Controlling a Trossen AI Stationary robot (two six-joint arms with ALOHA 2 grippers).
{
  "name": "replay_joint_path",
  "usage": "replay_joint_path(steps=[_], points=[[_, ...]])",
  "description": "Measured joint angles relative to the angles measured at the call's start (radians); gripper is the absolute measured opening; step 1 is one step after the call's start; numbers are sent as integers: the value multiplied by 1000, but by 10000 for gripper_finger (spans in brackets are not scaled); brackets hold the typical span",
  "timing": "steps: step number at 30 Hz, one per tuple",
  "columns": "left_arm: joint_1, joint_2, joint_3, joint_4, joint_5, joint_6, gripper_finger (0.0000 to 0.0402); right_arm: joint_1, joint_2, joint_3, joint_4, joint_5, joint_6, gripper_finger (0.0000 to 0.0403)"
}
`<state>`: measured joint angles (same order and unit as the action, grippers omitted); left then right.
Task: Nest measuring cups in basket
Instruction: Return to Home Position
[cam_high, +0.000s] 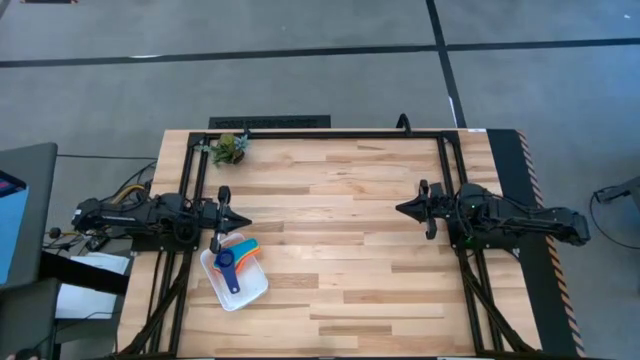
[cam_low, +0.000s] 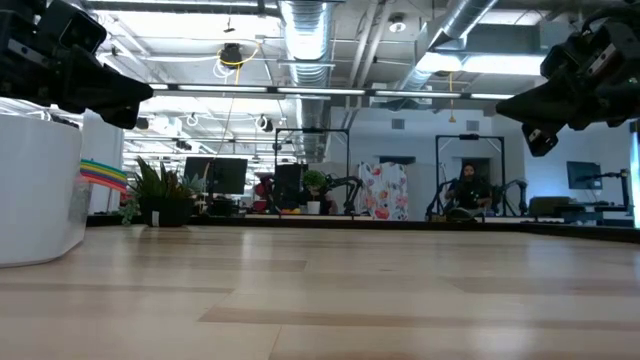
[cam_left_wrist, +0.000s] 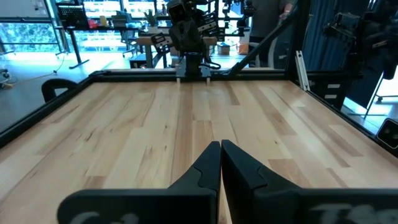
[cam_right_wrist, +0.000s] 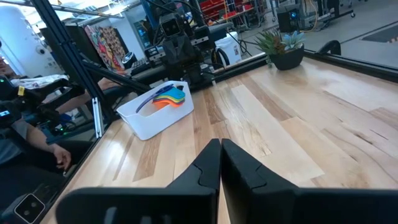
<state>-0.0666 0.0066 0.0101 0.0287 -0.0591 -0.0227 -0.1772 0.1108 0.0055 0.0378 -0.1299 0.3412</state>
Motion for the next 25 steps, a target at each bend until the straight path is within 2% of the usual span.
replay_joint_path(steps=[17, 25], points=[[0, 0, 0, 0, 0, 0, 0, 0, 0, 0, 0, 0, 0, 27], [0, 0, 0, 0, 0, 0, 0, 0, 0, 0, 0, 0, 0, 36]])
